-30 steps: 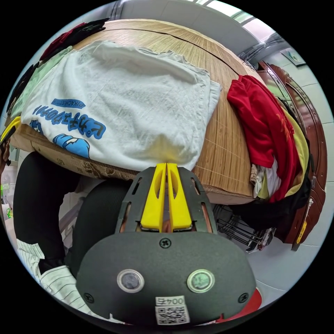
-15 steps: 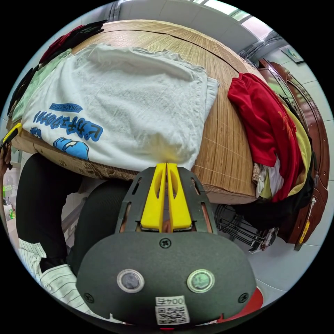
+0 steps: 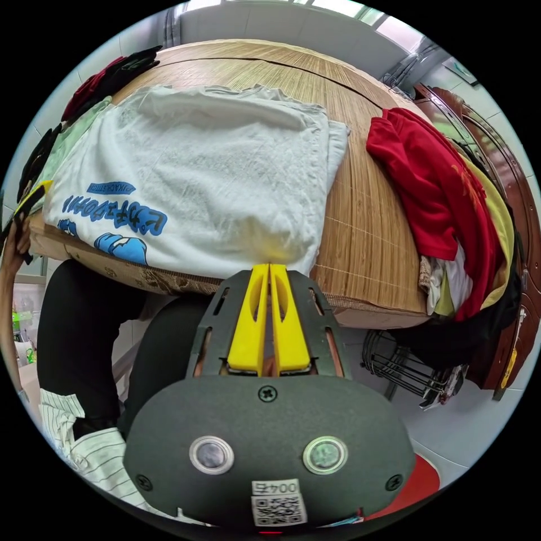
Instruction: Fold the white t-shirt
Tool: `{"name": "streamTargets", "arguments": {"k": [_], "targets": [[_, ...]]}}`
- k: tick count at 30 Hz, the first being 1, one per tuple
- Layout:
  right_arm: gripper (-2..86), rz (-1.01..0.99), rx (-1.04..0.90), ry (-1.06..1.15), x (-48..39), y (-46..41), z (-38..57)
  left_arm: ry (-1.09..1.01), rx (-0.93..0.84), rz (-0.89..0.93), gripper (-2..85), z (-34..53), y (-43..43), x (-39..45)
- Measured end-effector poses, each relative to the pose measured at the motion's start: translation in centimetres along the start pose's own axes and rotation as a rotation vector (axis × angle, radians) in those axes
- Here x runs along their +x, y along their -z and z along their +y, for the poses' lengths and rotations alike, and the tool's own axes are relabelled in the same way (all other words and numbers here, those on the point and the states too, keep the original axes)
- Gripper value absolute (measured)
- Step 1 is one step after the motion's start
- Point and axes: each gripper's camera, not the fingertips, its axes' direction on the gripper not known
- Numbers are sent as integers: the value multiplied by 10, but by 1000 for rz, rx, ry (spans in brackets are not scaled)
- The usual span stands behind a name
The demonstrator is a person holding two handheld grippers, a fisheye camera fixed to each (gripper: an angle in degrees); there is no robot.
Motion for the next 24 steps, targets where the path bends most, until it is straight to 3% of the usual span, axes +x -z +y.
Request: {"name": "streamTargets", "arguments": {"k": [3,6,14,24], "targets": [[-2,-19,11,-7,22,14,6,211,55,152,2,10,9,-37],[1,-64,57,0,51,34,19,176,199,161,3,31,41,-36],[55,-600,335,-456,249,57,166,157,199,288,6,96,45,-22],[67,-405,414,-237,233,76,165,-79,128,196,2,42,18,114]]}}
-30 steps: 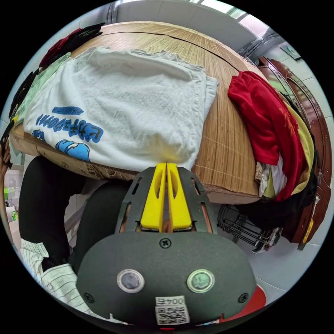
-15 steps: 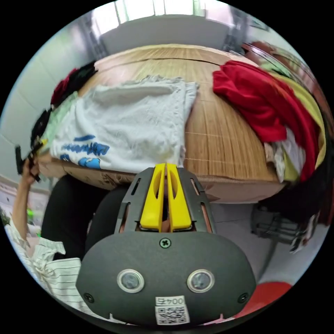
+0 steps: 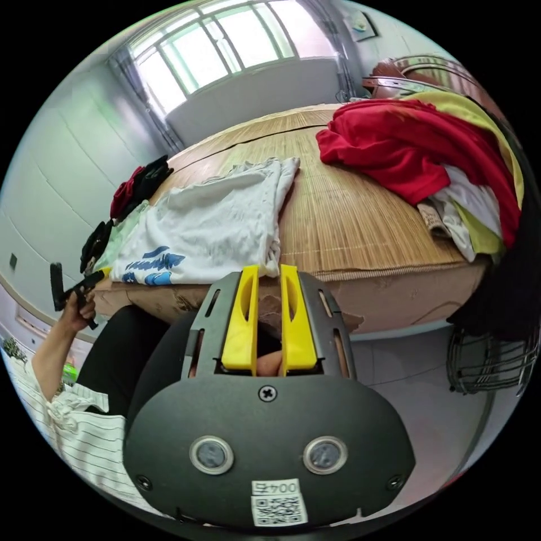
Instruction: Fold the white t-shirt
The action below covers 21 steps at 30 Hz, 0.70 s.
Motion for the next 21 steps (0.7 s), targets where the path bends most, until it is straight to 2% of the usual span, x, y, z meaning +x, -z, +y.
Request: {"name": "streamTargets", "arguments": {"k": [4,6,10,13,18,21], "targets": [[41,9,-11,41,5,-3,1,10,-40,-114,2,-21,-27,17],[42,56,-57,60,11,-11,4,-16,-160,-230,2,-27,-55,23],[47,-73,66,-42,40,30,6,-9,-130,-190,2,-29,-57,34],[53,-130,132,-40,53,46,-20,-64,-78,-257,2,-29,-56,50],[54,-78,88,96,30,9,-99,-10,-76,-235,2,-29,-73,47],[60,-60,10,164,2,-42,-142,2,-72,-207,2,-30,-74,45]]}}
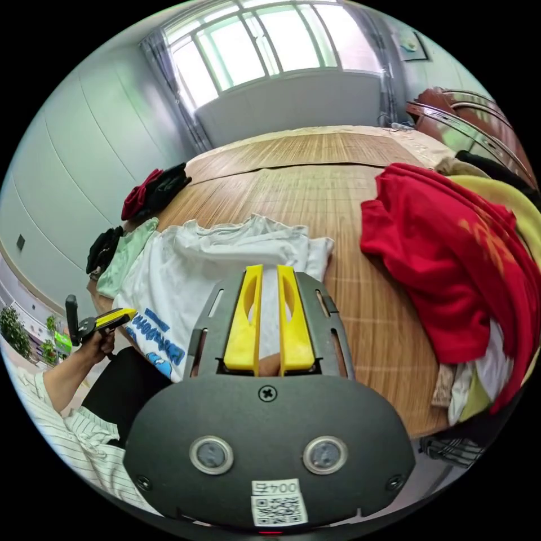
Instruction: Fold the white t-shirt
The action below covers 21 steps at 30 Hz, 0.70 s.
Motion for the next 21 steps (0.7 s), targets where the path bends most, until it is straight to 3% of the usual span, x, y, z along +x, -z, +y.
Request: {"name": "streamTargets", "arguments": {"k": [3,8,14,21], "targets": [[74,-5,-67,66,-29,-57,-36,6,2,21,2,-1,-2,0],[96,95,-208,393,-105,-155,-70,-1,9,51,1,-3,-5,-1],[107,110,-422,630,-122,-240,-61,10,19,82,1,-5,-7,-2],[42,83,-447,650,-114,-267,-35,-1,24,66,1,-9,-9,6]]}}
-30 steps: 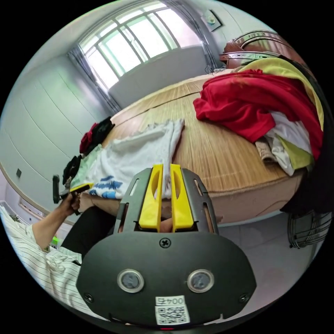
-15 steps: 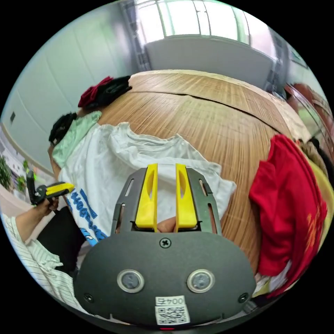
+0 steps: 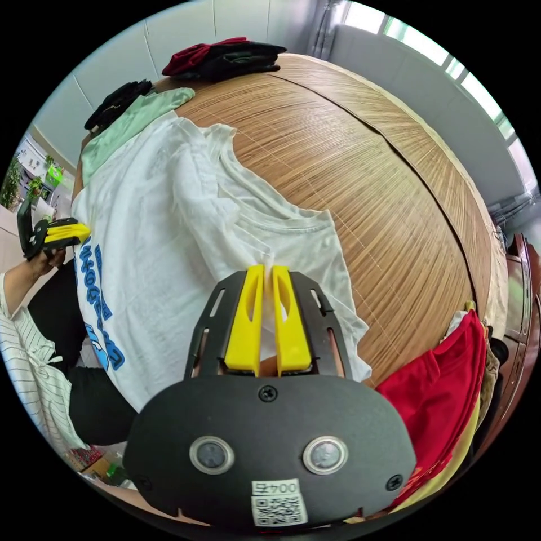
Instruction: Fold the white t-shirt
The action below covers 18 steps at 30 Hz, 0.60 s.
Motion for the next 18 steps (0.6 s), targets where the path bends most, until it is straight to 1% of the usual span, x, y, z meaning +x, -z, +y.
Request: {"name": "streamTargets", "arguments": {"k": [3,5,7,9,10,11,12,14,17,18], "targets": [[46,5,80,-106,14,4,9,7,2,14,2,-1,-1,-1],[61,14,138,-275,35,-1,15,10,1,20,2,-2,-2,-1],[64,52,99,-343,42,-15,17,12,0,21,2,-3,-2,-1],[59,121,113,-390,42,-18,25,9,0,13,2,-4,-3,2],[55,167,166,-454,45,-10,36,8,1,11,2,-4,-3,3],[52,146,234,-510,48,-1,49,6,2,6,2,-4,-3,4],[53,109,266,-522,49,3,55,4,3,2,2,-5,-4,5],[69,-26,379,-433,31,14,67,1,5,-3,1,-5,-4,7],[113,-87,372,-271,-10,12,46,0,4,-6,1,-6,-5,8],[116,-86,367,-242,-18,10,40,0,4,-5,1,-7,-5,9]]}}
